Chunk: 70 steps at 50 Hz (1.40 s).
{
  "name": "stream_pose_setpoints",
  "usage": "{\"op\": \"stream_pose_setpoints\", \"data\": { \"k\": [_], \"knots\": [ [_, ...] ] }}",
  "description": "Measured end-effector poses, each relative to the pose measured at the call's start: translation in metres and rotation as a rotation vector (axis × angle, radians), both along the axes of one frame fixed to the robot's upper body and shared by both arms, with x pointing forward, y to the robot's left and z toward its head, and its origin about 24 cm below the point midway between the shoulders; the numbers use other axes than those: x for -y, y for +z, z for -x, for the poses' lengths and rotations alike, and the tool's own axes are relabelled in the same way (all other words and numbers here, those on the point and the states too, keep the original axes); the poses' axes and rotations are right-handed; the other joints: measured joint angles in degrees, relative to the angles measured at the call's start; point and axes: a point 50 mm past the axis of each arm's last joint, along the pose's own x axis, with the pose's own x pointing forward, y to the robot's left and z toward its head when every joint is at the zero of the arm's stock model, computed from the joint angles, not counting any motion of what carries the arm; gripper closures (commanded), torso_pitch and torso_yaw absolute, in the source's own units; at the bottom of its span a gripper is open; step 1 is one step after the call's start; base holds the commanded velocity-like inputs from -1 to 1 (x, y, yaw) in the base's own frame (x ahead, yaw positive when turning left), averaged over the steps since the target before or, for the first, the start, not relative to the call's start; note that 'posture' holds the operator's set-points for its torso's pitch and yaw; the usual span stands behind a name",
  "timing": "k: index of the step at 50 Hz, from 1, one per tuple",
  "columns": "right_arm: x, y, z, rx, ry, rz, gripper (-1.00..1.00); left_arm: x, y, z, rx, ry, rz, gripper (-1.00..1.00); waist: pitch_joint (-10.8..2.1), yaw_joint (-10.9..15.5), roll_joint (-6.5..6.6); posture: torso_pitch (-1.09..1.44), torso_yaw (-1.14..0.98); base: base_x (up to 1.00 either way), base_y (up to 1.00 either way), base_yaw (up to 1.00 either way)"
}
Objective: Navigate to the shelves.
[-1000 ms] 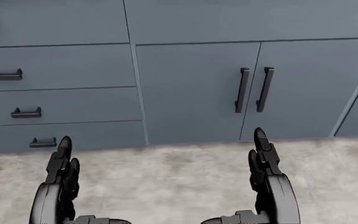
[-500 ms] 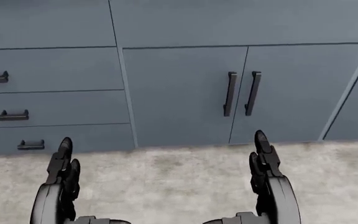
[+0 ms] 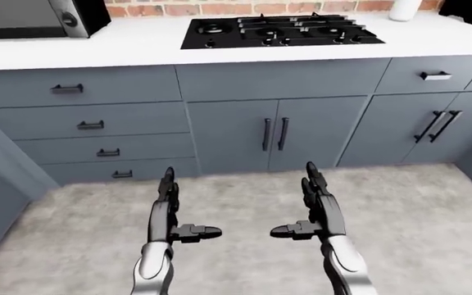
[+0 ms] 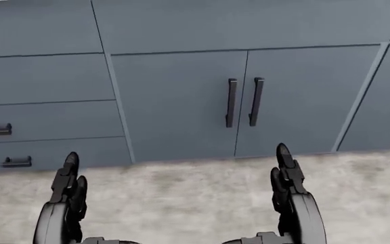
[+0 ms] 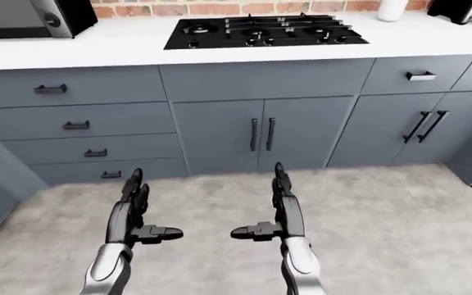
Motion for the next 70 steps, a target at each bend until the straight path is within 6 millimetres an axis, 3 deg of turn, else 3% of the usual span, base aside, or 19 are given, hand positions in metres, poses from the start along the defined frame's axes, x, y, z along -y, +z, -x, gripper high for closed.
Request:
{"op": "stream_pose_setpoints", "data": {
  "k": [5,8,13,18,23,24,29,33,36,41,46,50,52,56,61,63,64,67,70],
  "knots": [
    [0.003,0.006,-0.002,0.030,-0.014,0.001,-1.00,0.002,0.006,-0.002,0.029,-0.008,-0.001,-1.00,0.03,0.01,-3.27,0.00,0.00,0.00,-0.22,0.00],
    [0.002,0.009,-0.003,0.042,-0.009,0.001,-1.00,0.002,0.008,-0.003,0.039,-0.009,-0.002,-1.00,-0.65,-0.22,-6.74,0.00,0.00,0.00,-0.23,0.00],
    [0.012,0.002,0.000,0.008,-0.047,0.017,-1.00,0.012,0.002,-0.002,0.012,-0.048,0.016,-1.00,-0.22,-1.53,-5.44,0.00,0.00,0.00,-0.23,0.00],
    [0.007,0.004,-0.001,0.017,-0.031,0.012,-1.00,0.007,0.005,-0.003,0.025,-0.028,0.009,-1.00,0.66,-0.77,-2.13,0.00,0.00,0.00,-0.23,0.00],
    [0.005,0.006,-0.002,0.030,-0.020,0.010,-1.00,0.006,0.008,-0.003,0.041,-0.024,0.004,-1.00,0.42,-0.50,0.99,0.00,0.00,0.00,-0.23,0.00],
    [0.002,0.005,-0.003,0.027,-0.012,0.005,-1.00,0.004,0.007,-0.003,0.037,-0.018,0.000,-1.00,0.61,-0.12,0.20,0.00,0.00,0.00,-0.23,0.00],
    [0.000,0.000,-0.001,0.000,0.002,0.005,-1.00,0.000,0.001,0.000,0.002,-0.001,0.000,-1.00,-0.10,0.00,-0.41,0.00,0.00,0.00,-0.23,0.00],
    [0.001,0.006,-0.003,0.032,-0.004,0.007,-1.00,0.002,0.006,-0.002,0.030,-0.008,-0.001,-1.00,0.05,0.07,-3.44,0.00,0.00,0.00,-0.23,0.00],
    [0.001,0.008,-0.004,0.045,-0.002,0.009,-1.00,0.003,0.009,-0.003,0.042,-0.010,0.001,-1.00,-0.72,-0.30,-6.77,0.00,0.00,0.00,-0.23,0.00],
    [0.012,0.000,-0.001,0.005,-0.044,0.018,-1.00,0.012,0.002,-0.001,0.010,-0.047,0.016,-1.00,-0.02,-1.25,-4.93,0.00,0.00,0.00,-0.23,0.00],
    [0.009,0.001,-0.003,0.012,-0.033,0.011,-1.00,0.007,0.005,-0.003,0.026,-0.027,0.009,-1.00,0.68,-0.64,-1.77,0.00,0.00,0.00,-0.23,0.00],
    [0.007,0.004,-0.005,0.027,-0.027,0.011,-1.00,0.007,0.008,-0.003,0.042,-0.026,0.007,-1.00,0.37,-0.57,1.33,0.00,0.00,0.00,-0.23,0.00],
    [0.003,0.002,-0.005,0.019,-0.014,0.002,-1.00,0.003,0.006,-0.003,0.029,-0.015,0.000,-1.00,0.71,0.03,0.18,0.00,0.00,0.00,-0.23,0.00],
    [0.001,-0.003,-0.004,-0.008,-0.002,0.003,-1.00,0.000,0.001,0.000,0.003,-0.001,0.000,-1.00,-0.21,-0.02,-0.04,0.00,0.00,0.00,-0.23,0.00],
    [0.002,0.004,-0.006,0.030,-0.007,0.005,-1.00,0.001,0.006,-0.002,0.032,-0.007,-0.001,-1.00,-0.06,0.10,-4.16,0.00,0.00,0.00,-0.23,0.00],
    [0.002,0.006,-0.006,0.040,-0.005,0.005,-1.00,0.002,0.008,-0.003,0.040,-0.009,-0.001,-1.00,-0.71,-0.27,-6.98,0.00,0.00,0.00,-0.22,0.00],
    [0.005,0.005,-0.007,0.035,-0.010,0.013,-1.00,0.005,0.007,-0.003,0.037,-0.015,0.008,-1.00,-0.63,-0.84,-6.30,0.00,0.00,0.00,-0.23,0.00],
    [0.012,0.000,-0.003,0.008,-0.042,0.019,-1.00,0.013,0.002,-0.002,0.013,-0.047,0.016,-1.00,-0.29,-1.63,-6.04,0.00,0.00,0.00,-0.23,0.00],
    [0.012,0.000,-0.003,0.009,-0.043,0.019,-1.00,0.011,0.002,-0.002,0.010,-0.044,0.014,-1.00,0.11,-1.27,-4.05,0.00,0.00,0.00,-0.23,0.00]
  ]
}}
